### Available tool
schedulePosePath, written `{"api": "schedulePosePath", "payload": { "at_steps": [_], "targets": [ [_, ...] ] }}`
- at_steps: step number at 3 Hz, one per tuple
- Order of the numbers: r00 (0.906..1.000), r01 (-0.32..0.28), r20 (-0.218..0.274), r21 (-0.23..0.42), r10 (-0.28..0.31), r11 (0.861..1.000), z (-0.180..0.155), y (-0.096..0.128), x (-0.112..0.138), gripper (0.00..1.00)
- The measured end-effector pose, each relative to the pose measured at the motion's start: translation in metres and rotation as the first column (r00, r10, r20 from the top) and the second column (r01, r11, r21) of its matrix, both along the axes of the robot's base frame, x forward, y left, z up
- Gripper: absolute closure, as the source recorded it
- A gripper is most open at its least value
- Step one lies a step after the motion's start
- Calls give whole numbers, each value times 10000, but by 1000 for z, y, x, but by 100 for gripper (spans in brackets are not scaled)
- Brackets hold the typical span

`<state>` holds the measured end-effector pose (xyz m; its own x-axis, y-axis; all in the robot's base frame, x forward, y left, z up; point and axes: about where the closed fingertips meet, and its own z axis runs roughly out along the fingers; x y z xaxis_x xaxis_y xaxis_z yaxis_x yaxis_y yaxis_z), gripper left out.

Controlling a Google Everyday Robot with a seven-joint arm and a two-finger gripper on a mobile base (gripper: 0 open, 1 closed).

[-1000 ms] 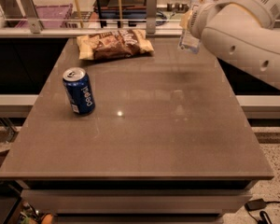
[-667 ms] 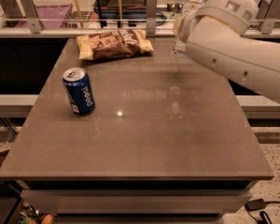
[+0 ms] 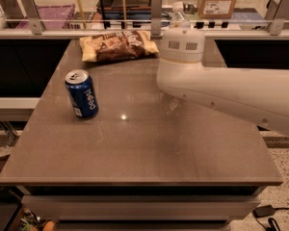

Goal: Pick blue plastic bottle

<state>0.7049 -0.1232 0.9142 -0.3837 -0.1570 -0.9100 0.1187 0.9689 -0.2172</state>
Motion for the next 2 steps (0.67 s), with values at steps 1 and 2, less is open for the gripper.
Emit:
{"api": "schedulePosePath", "payload": {
  "at_steps": [1,2],
  "targets": [
    [9965,490,747,-1555,-377,9866,14,-13,8,100],
    [9891,977,1285,-2023,-725,9744,29,-35,11,100]
  ]
}}
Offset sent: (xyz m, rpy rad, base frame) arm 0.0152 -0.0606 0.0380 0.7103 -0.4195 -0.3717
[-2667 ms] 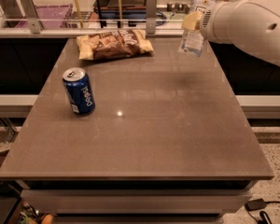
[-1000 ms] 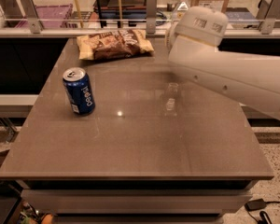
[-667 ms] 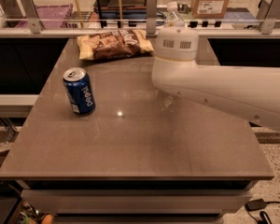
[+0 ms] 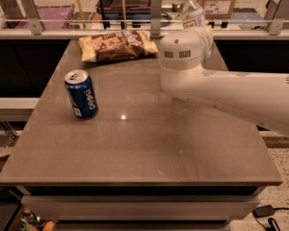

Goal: Pick blue plastic bottle

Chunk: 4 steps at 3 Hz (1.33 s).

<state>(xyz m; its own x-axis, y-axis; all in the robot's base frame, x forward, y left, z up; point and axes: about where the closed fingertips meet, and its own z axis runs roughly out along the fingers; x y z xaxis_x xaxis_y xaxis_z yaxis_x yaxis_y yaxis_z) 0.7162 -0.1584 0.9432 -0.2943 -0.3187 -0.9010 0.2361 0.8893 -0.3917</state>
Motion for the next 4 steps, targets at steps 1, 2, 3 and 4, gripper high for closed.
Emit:
{"api": "schedulePosePath", "payload": {
  "at_steps": [1,2,3,4],
  "targets": [
    [9996,-131,232,117,128,9998,6,-13,0,100],
    [9974,-667,305,579,650,9961,7,-25,-4,100],
    [9822,-1849,518,1026,1804,9774,7,-24,-10,100],
    [9527,-2996,1019,1561,2864,9412,11,-15,-12,100]
  ]
}}
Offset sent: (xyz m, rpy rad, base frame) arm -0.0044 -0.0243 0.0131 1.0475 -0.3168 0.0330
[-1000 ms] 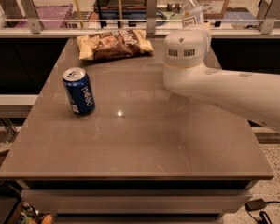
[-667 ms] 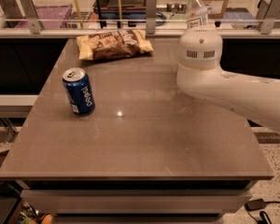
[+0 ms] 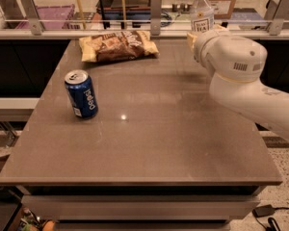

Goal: Pick blue plastic bottle

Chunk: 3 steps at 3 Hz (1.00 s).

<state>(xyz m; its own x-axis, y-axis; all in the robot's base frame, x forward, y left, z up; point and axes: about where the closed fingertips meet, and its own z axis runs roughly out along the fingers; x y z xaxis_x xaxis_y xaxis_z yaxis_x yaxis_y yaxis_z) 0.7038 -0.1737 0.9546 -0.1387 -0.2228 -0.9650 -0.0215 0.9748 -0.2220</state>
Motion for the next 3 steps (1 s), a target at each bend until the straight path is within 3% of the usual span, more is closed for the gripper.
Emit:
{"api": "schedulePosePath", "payload": {
  "at_steps": [1,3],
  "targets": [
    [9978,-590,365,1339,546,9892,3,-4,0,100],
    [9953,-759,831,3575,492,9308,11,6,-2,100]
  ]
}}
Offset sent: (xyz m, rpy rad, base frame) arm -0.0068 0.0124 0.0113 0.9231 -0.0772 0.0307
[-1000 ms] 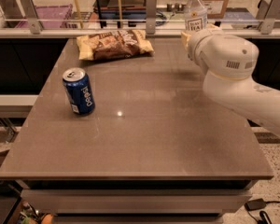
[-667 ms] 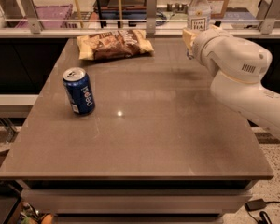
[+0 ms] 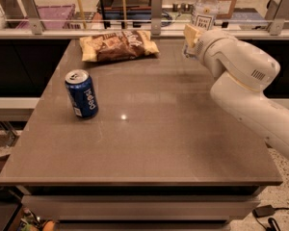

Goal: Pick blue plastic bottle

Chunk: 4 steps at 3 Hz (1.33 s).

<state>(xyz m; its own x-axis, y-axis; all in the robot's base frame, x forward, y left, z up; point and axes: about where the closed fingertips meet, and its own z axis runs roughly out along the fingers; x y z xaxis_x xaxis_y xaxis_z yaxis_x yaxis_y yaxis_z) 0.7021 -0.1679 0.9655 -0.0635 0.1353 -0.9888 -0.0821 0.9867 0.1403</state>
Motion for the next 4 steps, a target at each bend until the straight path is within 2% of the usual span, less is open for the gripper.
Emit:
{"api": "schedulePosePath", "payload": {
  "at_steps": [1,2,4],
  "targets": [
    [9999,146,48,734,-150,9972,2,8,-1,100],
    [9989,457,13,1180,-462,9920,2,12,-1,100],
    [9922,1228,-431,1834,-1169,9753,-5,12,0,100]
  ]
}}
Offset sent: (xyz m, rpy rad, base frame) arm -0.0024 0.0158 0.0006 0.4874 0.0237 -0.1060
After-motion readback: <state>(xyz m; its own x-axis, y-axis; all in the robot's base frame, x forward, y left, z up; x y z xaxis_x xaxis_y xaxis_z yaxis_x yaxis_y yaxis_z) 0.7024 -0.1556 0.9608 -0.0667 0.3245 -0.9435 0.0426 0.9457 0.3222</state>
